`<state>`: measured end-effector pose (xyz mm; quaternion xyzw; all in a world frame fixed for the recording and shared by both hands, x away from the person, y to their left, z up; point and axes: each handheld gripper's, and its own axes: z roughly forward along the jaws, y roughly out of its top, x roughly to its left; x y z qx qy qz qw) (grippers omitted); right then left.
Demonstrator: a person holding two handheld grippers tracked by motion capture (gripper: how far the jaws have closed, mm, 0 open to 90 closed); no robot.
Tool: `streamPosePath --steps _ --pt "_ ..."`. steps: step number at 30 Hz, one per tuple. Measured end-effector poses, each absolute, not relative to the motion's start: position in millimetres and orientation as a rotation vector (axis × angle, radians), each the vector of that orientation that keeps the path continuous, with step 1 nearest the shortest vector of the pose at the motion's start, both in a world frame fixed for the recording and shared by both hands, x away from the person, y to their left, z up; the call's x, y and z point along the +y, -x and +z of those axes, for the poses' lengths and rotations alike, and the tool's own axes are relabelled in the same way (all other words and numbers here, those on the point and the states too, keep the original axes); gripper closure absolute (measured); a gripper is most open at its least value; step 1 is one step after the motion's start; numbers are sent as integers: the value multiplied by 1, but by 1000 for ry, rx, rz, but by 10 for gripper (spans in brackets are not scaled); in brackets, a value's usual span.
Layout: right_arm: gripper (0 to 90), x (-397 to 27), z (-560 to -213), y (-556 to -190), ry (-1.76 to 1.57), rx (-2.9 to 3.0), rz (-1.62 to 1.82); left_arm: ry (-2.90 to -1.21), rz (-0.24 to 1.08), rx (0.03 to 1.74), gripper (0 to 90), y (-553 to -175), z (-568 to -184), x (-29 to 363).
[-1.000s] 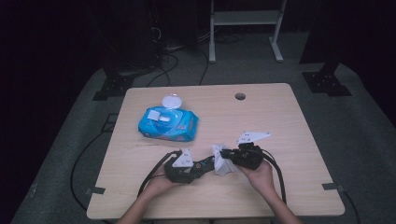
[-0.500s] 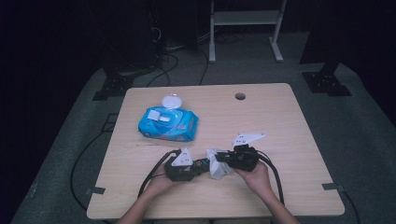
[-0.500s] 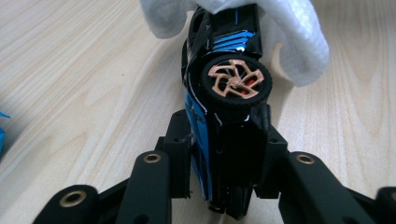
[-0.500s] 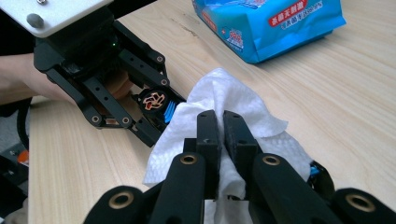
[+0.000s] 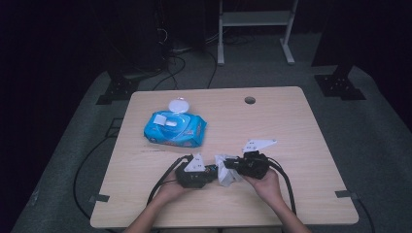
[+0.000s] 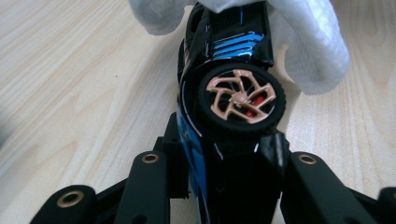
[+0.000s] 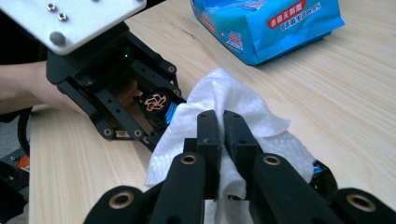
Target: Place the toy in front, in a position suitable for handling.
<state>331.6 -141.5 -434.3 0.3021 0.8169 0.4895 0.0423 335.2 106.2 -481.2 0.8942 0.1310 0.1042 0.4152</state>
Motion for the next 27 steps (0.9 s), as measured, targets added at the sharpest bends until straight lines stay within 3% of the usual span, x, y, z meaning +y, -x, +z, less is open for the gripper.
streamPosePath --steps 15,19,27 --pt "853 -144 -431 -330 -936 2484 1550 -2182 362 289 646 -329 -469 109" --pt "854 -145 -431 -331 -955 2489 1591 -2090 375 264 679 -324 -452 111" --pt "854 -138 -434 -331 -936 2528 1547 -2114 354 275 678 -327 -465 110"
